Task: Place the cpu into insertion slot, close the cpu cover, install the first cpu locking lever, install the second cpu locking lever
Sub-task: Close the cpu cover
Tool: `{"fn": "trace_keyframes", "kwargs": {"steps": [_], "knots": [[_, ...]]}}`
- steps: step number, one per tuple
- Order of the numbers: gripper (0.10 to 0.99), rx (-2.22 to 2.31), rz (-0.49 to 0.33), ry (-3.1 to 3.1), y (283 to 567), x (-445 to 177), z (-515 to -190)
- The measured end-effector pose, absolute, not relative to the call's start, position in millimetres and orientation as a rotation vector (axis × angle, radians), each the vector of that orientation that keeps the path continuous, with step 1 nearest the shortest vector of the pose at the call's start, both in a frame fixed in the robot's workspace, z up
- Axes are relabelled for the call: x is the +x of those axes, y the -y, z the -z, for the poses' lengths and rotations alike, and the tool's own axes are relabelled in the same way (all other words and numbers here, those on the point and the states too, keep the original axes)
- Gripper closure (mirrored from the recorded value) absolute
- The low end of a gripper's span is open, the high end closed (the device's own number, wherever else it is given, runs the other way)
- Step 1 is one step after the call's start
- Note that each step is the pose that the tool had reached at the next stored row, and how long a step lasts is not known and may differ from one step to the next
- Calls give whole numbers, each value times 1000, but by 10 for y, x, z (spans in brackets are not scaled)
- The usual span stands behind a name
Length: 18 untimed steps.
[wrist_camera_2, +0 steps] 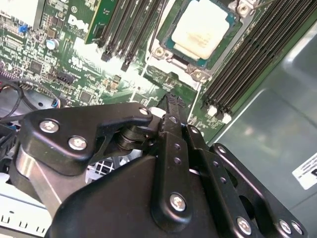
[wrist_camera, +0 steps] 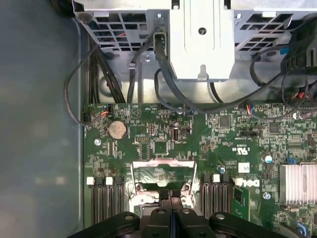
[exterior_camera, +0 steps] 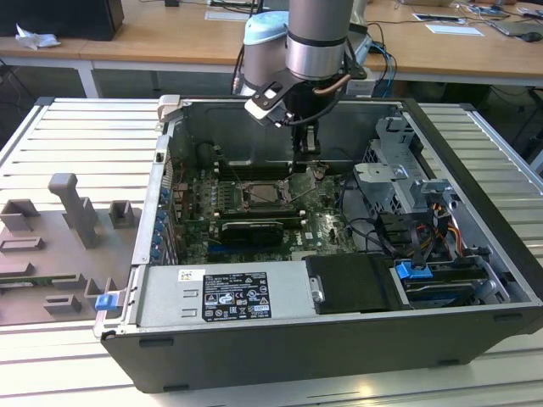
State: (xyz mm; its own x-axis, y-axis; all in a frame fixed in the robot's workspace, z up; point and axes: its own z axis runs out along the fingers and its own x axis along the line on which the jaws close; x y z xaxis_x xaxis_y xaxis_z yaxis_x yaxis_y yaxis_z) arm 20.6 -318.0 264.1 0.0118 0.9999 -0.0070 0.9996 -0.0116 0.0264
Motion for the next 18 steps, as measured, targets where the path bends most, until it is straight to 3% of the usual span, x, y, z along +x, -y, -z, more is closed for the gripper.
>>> {"fn": "trace_keyframes", "kwargs": {"steps": [18], "knots": [[980,2213,-11,-2205,3180,492,-2632]]}}
